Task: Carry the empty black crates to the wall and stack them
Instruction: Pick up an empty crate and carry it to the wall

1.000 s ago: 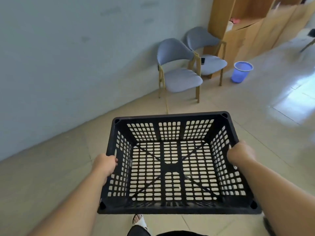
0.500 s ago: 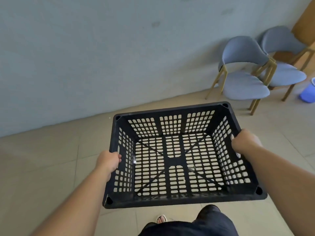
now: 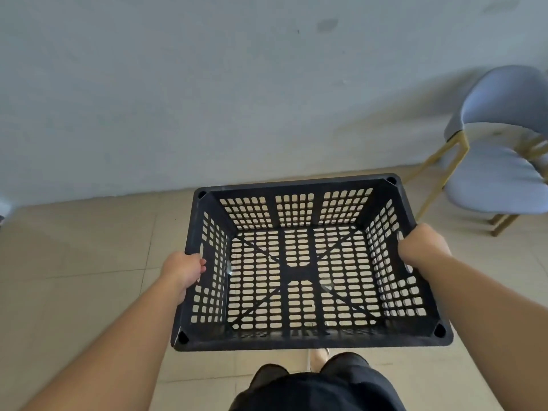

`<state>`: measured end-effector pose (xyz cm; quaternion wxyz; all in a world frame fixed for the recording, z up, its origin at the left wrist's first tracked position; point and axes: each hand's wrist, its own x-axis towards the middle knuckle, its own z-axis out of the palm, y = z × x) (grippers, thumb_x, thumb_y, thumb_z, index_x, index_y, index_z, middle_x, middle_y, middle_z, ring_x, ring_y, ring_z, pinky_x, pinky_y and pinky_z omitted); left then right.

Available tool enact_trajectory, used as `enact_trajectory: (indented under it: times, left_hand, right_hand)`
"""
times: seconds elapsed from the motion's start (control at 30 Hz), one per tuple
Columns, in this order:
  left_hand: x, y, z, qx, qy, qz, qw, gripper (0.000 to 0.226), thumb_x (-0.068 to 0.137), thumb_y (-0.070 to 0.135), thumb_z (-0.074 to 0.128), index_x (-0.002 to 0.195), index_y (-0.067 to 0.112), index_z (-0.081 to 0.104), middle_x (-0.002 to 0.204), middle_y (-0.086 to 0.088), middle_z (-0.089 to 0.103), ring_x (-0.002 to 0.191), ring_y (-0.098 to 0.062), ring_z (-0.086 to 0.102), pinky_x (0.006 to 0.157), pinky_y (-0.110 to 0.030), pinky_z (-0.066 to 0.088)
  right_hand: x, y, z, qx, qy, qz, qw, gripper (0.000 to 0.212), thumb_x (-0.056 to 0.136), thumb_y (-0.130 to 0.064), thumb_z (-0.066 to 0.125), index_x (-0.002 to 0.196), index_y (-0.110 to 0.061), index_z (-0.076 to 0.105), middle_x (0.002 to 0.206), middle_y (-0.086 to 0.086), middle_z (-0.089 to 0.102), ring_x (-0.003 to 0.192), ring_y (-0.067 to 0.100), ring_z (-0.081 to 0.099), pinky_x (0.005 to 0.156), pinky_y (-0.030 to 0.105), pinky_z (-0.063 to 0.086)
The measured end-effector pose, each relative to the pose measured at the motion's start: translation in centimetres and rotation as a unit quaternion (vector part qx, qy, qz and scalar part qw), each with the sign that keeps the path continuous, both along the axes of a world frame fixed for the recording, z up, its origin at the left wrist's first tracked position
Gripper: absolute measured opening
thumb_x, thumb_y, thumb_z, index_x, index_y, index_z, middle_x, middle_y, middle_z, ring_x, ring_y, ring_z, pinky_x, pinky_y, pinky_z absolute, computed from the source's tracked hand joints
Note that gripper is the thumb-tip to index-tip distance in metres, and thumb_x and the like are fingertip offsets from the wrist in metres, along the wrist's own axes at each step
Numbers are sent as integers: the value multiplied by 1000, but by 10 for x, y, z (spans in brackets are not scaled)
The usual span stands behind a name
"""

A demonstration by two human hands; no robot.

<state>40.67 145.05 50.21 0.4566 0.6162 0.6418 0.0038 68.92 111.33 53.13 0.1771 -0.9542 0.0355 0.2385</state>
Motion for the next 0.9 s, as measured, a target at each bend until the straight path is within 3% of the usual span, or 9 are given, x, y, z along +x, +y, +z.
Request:
enact_trajectory:
  times: [0.17, 0.33, 0.57, 0.73, 0.9]
  left_hand:
    - [54, 47, -5, -6, -15, 44, 999, 22, 105, 16, 48, 110, 3, 65, 94, -9, 70, 83, -20, 64, 71, -35, 50]
    - [103, 104, -17, -10, -21, 57, 998, 22, 106, 20, 49, 116, 7, 63, 97, -7, 70, 87, -19, 66, 87, -40, 56]
    - [174, 211, -50, -40, -16, 24, 999, 24, 107, 22, 49, 120, 7, 63, 101, -7, 71, 92, -20, 68, 86, -38, 55]
    - [228, 273, -73, -63, 3, 6, 998, 25, 107, 21, 47, 118, 5, 65, 101, -7, 71, 92, -18, 66, 72, -29, 48]
    - [285, 313, -103, -74, 29, -13, 997, 29, 108, 19, 45, 116, 2, 67, 103, -9, 71, 91, -16, 64, 83, -34, 41]
  right_hand:
    - [70, 64, -10, -5, 8, 21, 1000, 31, 94, -13, 55, 123, 0, 53, 103, 20, 64, 77, 33, 61, 48, 29, 44]
    - [125, 132, -18, -12, 13, 27, 999, 32, 93, -14, 56, 123, -3, 53, 101, 18, 64, 78, 34, 63, 57, 34, 52]
    - [192, 229, -47, -18, 26, 2, 999, 27, 89, -17, 59, 114, -8, 54, 93, 13, 65, 76, 32, 64, 67, 43, 59]
    - [231, 277, -67, -23, 36, -23, 999, 28, 91, -14, 57, 117, -8, 52, 95, 14, 64, 77, 32, 63, 64, 40, 55]
    - [281, 314, -96, -29, 40, -30, 998, 31, 93, -16, 54, 123, -7, 50, 104, 17, 64, 82, 35, 62, 67, 41, 55]
